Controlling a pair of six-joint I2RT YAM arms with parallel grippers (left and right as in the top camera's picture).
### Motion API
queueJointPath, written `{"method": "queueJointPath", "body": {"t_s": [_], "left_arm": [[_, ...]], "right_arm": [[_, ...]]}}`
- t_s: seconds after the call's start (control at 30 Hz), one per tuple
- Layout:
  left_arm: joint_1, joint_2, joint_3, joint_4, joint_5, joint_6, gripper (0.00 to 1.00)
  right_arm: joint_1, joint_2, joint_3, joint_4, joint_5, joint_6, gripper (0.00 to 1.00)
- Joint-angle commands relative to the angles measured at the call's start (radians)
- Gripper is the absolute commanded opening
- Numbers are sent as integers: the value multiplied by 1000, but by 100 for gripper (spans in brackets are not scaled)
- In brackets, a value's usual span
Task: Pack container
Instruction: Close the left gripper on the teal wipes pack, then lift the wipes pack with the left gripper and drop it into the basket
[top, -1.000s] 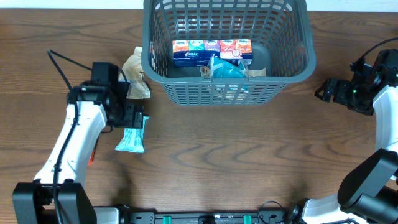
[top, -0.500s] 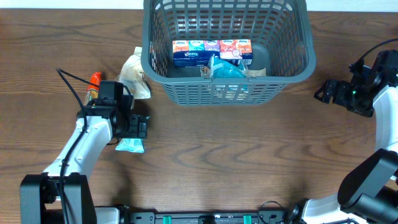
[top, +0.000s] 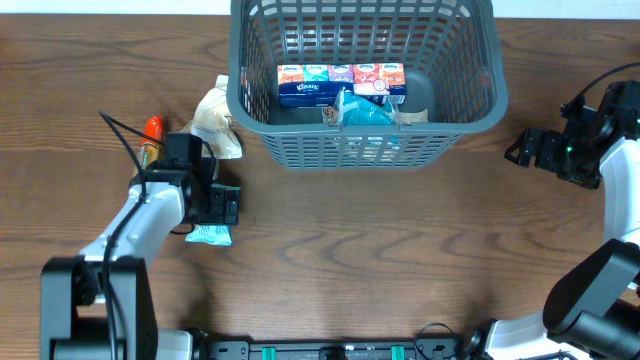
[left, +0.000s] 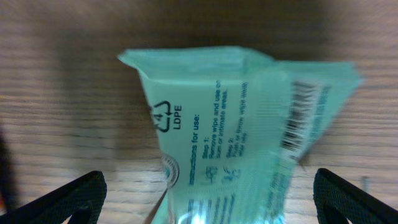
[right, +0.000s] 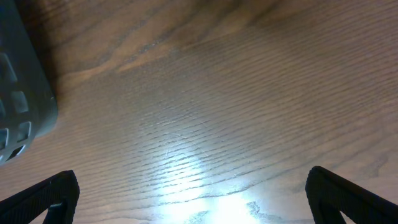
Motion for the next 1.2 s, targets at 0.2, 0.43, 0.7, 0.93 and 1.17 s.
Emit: {"method": "queueJointPath", "body": {"t_s": [0.2,0.43,0.7,0.93,1.17], "left_arm": [[-4,40,-6,-19,10,-1,99],[-4,40,-6,-32,11,-2,65],[-4,40,-6,-40,11,-6,33],[-4,26,8,-62,31,-45,6],[-4,-77,98,-154,40,-61,6]], "right_arm": [[11,-5,-2,-1,-13,-8,99],[11,-5,-2,0,-14,-8,99],[11,-5,-2,-1,-21,-8,99],[11,-5,-2,-1,-23,-8,99],[11,-5,-2,2,-24,-8,99]]}}
